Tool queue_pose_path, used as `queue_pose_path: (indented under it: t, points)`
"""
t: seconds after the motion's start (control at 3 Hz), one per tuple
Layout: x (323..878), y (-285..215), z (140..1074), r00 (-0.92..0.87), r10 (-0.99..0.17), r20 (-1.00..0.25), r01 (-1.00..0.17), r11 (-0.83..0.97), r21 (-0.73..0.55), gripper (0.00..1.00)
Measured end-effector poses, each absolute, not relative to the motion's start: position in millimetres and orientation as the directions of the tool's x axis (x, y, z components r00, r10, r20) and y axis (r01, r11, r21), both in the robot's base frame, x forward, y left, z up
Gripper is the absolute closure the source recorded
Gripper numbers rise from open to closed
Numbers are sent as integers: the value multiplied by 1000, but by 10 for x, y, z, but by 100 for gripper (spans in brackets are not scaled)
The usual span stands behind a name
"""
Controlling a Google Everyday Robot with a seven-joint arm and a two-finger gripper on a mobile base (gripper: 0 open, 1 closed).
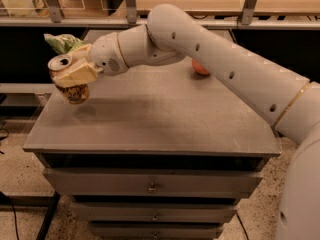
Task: Move orange can near green jalapeno chip bag
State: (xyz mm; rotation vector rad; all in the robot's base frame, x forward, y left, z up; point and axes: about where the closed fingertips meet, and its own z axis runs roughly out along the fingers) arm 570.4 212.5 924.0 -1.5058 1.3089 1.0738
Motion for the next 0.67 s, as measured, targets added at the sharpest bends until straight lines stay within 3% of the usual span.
queue_pose_path:
  t: [0.33, 0.67]
  points:
    - [6048, 2084, 9180, 40, -278, -960, -999, -19, -36, 100]
    - [6318, 2050, 9108, -5, -266, -964, -1000, 27, -3, 83]
